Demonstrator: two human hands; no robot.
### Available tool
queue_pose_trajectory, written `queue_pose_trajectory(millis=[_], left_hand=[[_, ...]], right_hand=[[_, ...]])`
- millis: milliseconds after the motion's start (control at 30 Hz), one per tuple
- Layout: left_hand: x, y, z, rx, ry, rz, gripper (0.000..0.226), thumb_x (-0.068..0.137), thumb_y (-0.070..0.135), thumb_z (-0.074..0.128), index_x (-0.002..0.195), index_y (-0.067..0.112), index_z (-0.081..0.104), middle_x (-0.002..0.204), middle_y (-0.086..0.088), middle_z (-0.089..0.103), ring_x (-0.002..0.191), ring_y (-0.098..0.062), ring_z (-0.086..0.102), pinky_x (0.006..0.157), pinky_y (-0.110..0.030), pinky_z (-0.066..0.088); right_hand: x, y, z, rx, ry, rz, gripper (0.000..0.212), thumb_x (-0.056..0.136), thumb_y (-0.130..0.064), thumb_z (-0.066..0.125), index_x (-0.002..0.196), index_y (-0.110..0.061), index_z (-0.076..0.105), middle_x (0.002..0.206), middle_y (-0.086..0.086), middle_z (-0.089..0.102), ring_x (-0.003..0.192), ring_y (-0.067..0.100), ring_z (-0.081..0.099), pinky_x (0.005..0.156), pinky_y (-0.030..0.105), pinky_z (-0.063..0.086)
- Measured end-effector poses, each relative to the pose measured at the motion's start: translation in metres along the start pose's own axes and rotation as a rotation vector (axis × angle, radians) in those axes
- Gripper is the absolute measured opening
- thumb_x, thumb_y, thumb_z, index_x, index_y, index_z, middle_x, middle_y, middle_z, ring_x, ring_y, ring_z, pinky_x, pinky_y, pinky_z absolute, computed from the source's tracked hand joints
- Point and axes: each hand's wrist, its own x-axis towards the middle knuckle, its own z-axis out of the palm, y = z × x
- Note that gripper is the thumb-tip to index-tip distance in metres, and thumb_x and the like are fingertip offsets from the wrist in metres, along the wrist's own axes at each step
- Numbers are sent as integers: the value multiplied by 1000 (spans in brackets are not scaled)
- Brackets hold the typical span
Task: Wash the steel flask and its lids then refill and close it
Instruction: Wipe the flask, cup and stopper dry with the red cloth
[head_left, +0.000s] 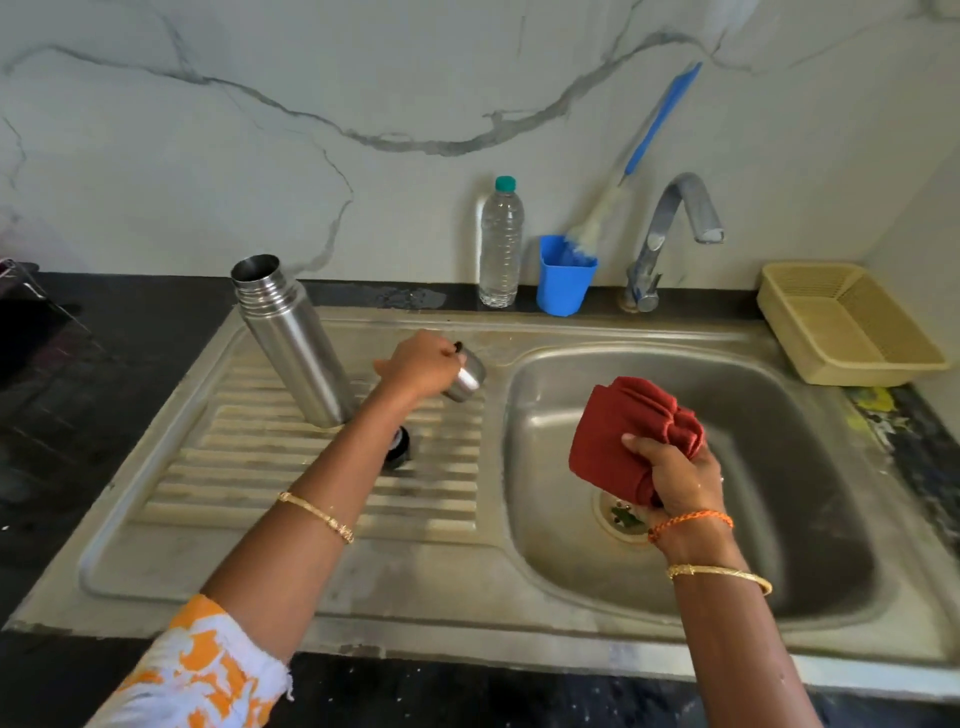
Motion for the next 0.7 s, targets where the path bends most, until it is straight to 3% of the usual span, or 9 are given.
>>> queue_pose_trajectory(millis=[67,100,167,233,333,433,500,633,700], left_hand=[[-21,28,0,-385,-61,30,10,93,17,60,95,14,70,89,-1,67,85,-14,60,82,-22,45],[-34,43,6,-496,-93,28,8,93,14,61,90,15,68,82,0,65,78,-10,58,72,-17,45],[-50,60,31,-641,-132,7,16,92,8,60,78,15,65,77,-4,63,73,-13,56,69,-18,43],[-60,75,64,-757,-166,-3,22,91,-1,56,73,9,65,69,-7,63,69,-15,57,71,-23,45],[-72,93,101,-807,-156,23,36,87,-14,41,70,9,63,47,9,59,45,2,52,49,-12,42],[-80,101,130,-834,-99,75,40,87,-15,43,73,14,67,50,14,61,48,7,51,48,-10,40],[-82,104,141,-848,-79,121,39,86,-18,46,76,13,67,54,15,64,54,9,54,55,-8,42],[-81,110,161,-819,3,202,19,93,-3,55,105,0,70,90,-1,72,83,-3,65,79,-13,47],[-72,110,169,-801,57,186,20,92,1,57,105,6,72,96,0,72,88,-10,66,85,-20,50]], right_hand=[[7,-15,-5,-196,-7,-246,40,79,13,61,111,-12,61,94,7,63,88,22,62,86,46,53],[8,-23,-7,-295,-21,-429,39,79,14,59,106,-14,62,89,1,63,83,13,61,90,42,52],[4,-33,-11,-418,-95,-775,52,73,21,52,111,-13,62,95,-12,63,85,-6,60,86,17,49],[4,-30,-21,-562,-233,-1016,69,65,17,47,127,-13,55,115,-10,61,101,-8,55,89,9,43],[19,-1,-37,-1022,-299,-1314,79,65,-1,67,139,-13,42,138,5,51,129,18,43,94,42,48],[27,12,-45,-1376,-202,-1168,102,57,-5,78,146,-18,30,148,4,38,135,26,34,84,54,50],[44,-6,-45,-1397,-202,-1071,93,66,-2,72,147,-17,29,147,8,39,132,31,38,95,54,44],[91,-72,-42,-1082,-636,-510,53,85,-1,54,134,-23,51,129,4,59,121,22,52,104,31,38],[98,-82,-39,-1126,-670,-482,53,85,1,50,132,-24,52,128,0,59,121,20,52,104,29,37]])
